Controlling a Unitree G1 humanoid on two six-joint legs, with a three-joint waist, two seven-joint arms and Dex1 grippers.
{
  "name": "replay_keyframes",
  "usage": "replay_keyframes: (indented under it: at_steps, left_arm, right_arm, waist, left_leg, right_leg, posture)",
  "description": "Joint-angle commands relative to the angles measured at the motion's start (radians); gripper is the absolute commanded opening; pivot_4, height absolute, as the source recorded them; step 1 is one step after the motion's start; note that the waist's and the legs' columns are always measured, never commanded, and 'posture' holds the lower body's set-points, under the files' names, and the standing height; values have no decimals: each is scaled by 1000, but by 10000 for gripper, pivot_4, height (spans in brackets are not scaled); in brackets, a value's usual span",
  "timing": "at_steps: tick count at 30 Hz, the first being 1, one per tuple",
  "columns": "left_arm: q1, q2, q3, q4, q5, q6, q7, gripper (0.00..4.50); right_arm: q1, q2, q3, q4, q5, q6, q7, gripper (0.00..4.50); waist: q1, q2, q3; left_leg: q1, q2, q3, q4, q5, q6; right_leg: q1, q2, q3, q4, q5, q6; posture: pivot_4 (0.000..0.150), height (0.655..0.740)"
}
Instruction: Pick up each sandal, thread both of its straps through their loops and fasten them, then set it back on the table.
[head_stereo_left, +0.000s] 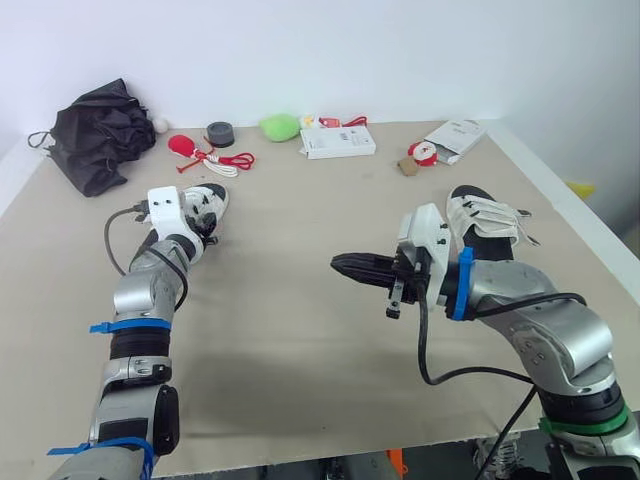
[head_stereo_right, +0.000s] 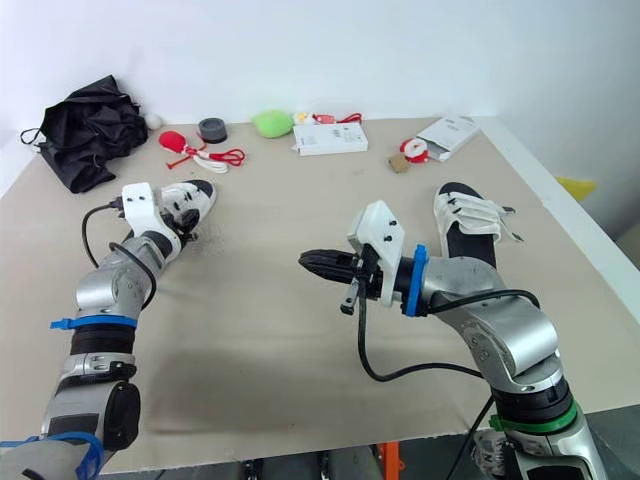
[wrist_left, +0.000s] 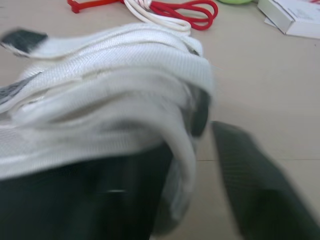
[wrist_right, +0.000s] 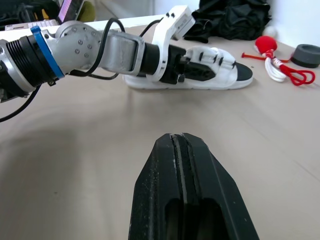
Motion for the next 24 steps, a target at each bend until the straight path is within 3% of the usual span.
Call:
replay_keyframes:
  at_steps: [1, 2, 13, 17, 21, 24]
  left_arm:
    - [32, 1, 25, -93, -3, 35, 38, 41726]
    - [45, -3, 37, -127, -16, 51, 49, 44245]
    - [229, -6, 151, -599, -151, 313, 136, 44245]
    - [331, -8, 165, -780, -329, 367, 16, 44245]
    - [503, 48, 130, -932, -428, 397, -99, 44245]
    - [721, 132, 19, -933, -291, 232, -254, 44245]
  right_arm:
    - [0, -1, -15, -4, -1, -25, 11, 0]
    - [3, -1, -16, 2, -1, -29, 15, 0]
    - [1, 0, -8, 117, -19, -90, 98, 0]
    - [4, -9, -5, 164, -28, -115, 147, 0]
    - [31, -19, -13, 174, -16, -103, 175, 0]
    - [127, -32, -31, 126, -2, -95, 169, 0]
  waist:
    - [0, 0, 0]
    - [0, 0, 0]
    - [0, 0, 0]
    - [1, 0, 0]
    - [-1, 0, 0]
    - [-1, 0, 0]
  left_leg:
    - [0, 0, 0, 0, 0, 0]
    - [0, 0, 0, 0, 0, 0]
    - [0, 0, 0, 0, 1, -2]
    - [0, 0, 0, 0, 1, -2]
    - [1, 0, 1, 0, 1, -2]
    - [1, 0, 0, -1, 1, -2]
  right_leg:
    - [0, 0, 0, 0, 0, 0]
    - [0, 0, 0, 0, 0, 0]
    - [0, 0, 0, 0, 1, 0]
    - [0, 0, 0, 0, 1, -1]
    - [0, 0, 2, 0, 1, -1]
    - [0, 1, 2, 0, 0, -1]
  posture:
    - [1500, 7400]
    - [1500, 7400]
    - [1500, 7400]
    - [1500, 7400]
    - [1500, 7400]
    - [1500, 7400]
